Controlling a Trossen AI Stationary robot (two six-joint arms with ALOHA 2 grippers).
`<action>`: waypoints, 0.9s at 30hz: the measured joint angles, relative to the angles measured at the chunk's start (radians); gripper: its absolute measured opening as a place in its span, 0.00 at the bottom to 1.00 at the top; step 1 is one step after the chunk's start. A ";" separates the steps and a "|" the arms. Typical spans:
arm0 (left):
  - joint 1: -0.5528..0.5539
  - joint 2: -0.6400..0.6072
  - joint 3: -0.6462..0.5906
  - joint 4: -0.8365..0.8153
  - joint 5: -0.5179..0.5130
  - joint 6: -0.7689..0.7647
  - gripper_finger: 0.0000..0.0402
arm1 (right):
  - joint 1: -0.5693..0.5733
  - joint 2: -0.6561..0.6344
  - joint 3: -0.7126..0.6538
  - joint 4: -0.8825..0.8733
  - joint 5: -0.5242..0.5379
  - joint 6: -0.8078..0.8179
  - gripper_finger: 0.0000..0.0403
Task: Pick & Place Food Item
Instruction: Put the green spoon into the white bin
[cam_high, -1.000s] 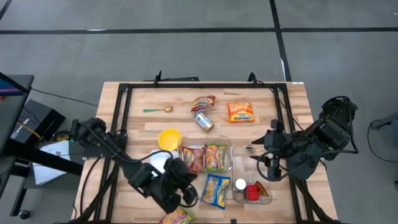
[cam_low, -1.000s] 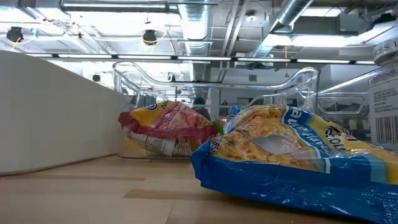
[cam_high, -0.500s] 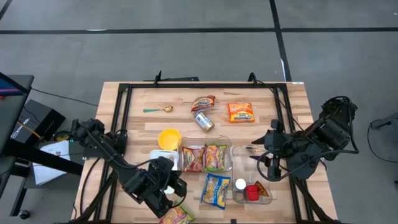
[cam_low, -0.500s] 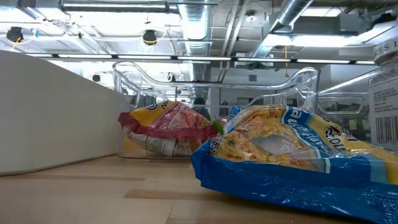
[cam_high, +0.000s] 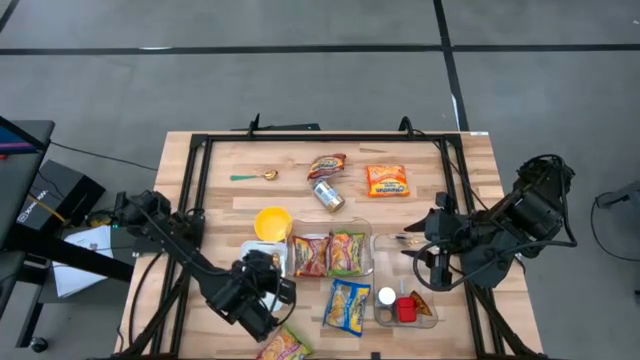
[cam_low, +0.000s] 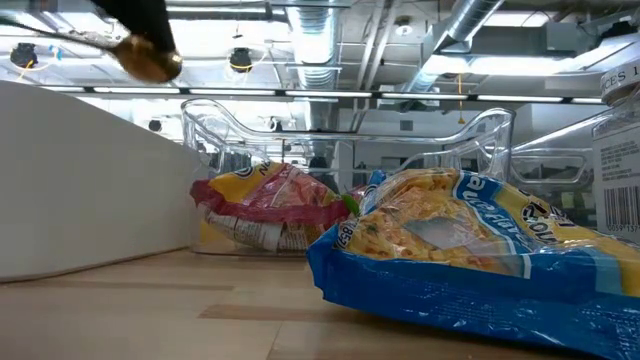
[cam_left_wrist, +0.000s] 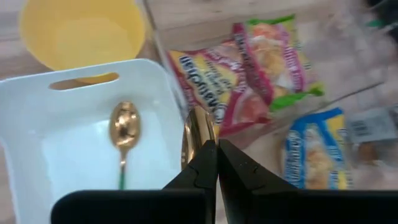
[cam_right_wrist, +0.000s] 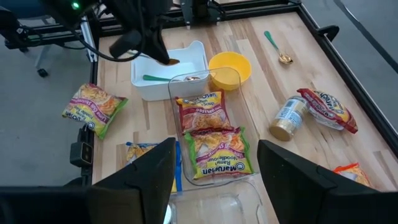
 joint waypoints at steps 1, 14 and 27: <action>0.006 0.000 -0.010 0.001 0.010 0.005 0.00 | 0.000 0.000 0.000 0.000 0.000 0.000 0.55; 0.076 -0.140 -0.247 0.137 0.038 0.058 0.00 | -0.001 0.000 0.000 0.000 0.002 0.002 0.55; 0.089 -0.208 -0.496 0.448 0.035 0.071 0.00 | -0.003 0.000 0.000 -0.004 0.004 0.018 0.55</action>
